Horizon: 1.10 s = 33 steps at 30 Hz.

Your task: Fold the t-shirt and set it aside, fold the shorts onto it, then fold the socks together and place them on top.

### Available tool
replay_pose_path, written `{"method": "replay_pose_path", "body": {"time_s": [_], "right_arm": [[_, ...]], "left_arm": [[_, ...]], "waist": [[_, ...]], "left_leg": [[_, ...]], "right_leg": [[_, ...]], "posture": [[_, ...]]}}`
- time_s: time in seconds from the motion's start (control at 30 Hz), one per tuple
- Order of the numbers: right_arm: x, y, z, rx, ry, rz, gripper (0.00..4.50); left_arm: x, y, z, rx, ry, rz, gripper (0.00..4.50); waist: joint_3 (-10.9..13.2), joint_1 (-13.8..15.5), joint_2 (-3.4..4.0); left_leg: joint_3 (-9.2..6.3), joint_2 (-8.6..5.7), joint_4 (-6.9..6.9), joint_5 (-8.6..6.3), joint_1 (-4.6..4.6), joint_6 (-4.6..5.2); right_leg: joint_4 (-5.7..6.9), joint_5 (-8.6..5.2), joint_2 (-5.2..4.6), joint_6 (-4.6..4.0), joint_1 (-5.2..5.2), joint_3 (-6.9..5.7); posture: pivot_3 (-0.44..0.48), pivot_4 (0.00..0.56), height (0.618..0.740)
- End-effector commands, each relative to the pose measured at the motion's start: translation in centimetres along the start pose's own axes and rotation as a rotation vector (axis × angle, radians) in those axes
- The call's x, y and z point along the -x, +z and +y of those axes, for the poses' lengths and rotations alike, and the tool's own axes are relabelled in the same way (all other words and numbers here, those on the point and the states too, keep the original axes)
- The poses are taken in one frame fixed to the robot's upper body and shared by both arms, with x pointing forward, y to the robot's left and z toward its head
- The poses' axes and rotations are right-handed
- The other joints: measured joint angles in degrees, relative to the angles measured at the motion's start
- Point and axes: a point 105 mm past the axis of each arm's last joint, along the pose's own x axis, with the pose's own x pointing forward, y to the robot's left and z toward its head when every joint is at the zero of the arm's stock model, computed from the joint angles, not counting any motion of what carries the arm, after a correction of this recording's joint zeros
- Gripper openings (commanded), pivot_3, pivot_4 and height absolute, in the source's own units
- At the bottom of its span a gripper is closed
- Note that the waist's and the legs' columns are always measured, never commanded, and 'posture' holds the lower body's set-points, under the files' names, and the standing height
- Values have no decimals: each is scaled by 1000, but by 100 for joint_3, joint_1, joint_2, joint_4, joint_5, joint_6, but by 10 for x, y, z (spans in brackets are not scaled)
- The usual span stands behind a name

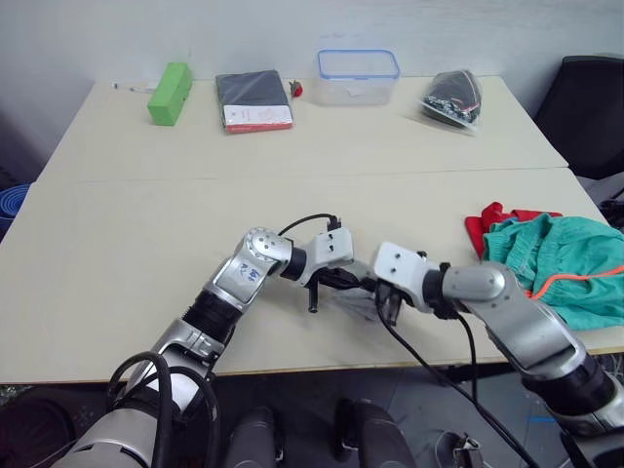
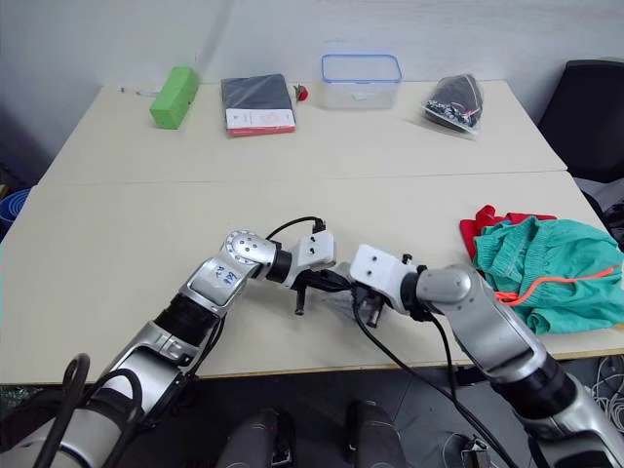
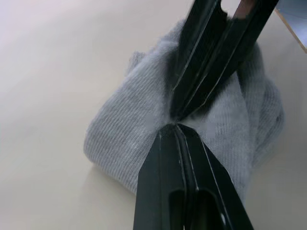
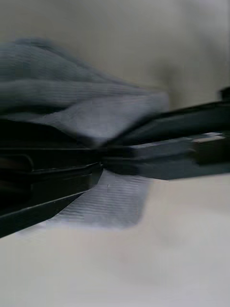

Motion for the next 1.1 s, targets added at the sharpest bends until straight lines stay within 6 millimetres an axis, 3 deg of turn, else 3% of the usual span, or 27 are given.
{"method": "replay_pose_path", "body": {"time_s": [0.03,0.17,0.37,0.5,0.6,0.73,0.97,1.0,1.1], "right_arm": [[16,-18,9,-27,8,44,0],[27,-39,17,-95,-13,80,0],[47,-22,11,-273,-95,-83,0],[69,-21,12,-563,-122,-172,0],[78,-34,28,-825,-80,-196,541],[73,-42,41,-1091,-46,-250,1801],[54,-42,40,-1350,-9,-421,4244],[50,-44,40,-1398,-3,-437,4465],[39,-50,42,-1507,20,-439,4465]], "left_arm": [[-1,-4,-4,3,-8,11,20],[0,-6,-3,12,-4,9,20],[-2,-7,-5,10,-23,6,20],[-4,-5,-5,0,-29,2,20],[-6,-3,-4,-8,-31,-2,0],[-6,-3,-3,-19,-32,1,0],[-2,-3,-3,-28,-27,11,0],[-1,-3,-4,-29,-26,11,0],[1,-3,-3,-32,-17,17,0]], "waist": [[-1,11,-2],[-5,23,-9],[-6,26,-9],[-6,26,-9],[-6,73,-9],[-8,74,-4],[-12,6,6],[-13,0,9],[-14,-19,11]], "left_leg": [[-2,0,0,0,0,0],[-6,0,0,0,4,0],[-11,0,0,0,4,1],[-15,1,0,0,3,0],[-25,1,0,-1,1,2],[-24,-1,0,-6,1,12],[-26,-1,-1,-18,2,31],[-26,-2,-1,-17,2,31],[-24,-2,-1,-15,3,27]], "right_leg": [[0,0,0,0,1,1],[-3,0,2,0,7,0],[-1,0,2,1,8,11],[1,0,2,0,7,20],[-1,0,2,-1,11,28],[1,-1,0,-2,11,33],[13,-2,2,-5,8,36],[14,-2,2,-5,8,37],[18,-2,1,-5,8,39]], "posture": [[0,150,740],[0,150,740],[0,150,740],[0,150,740],[0,150,740],[0,150,740],[0,150,740],[0,150,740],[0,150,740]]}}
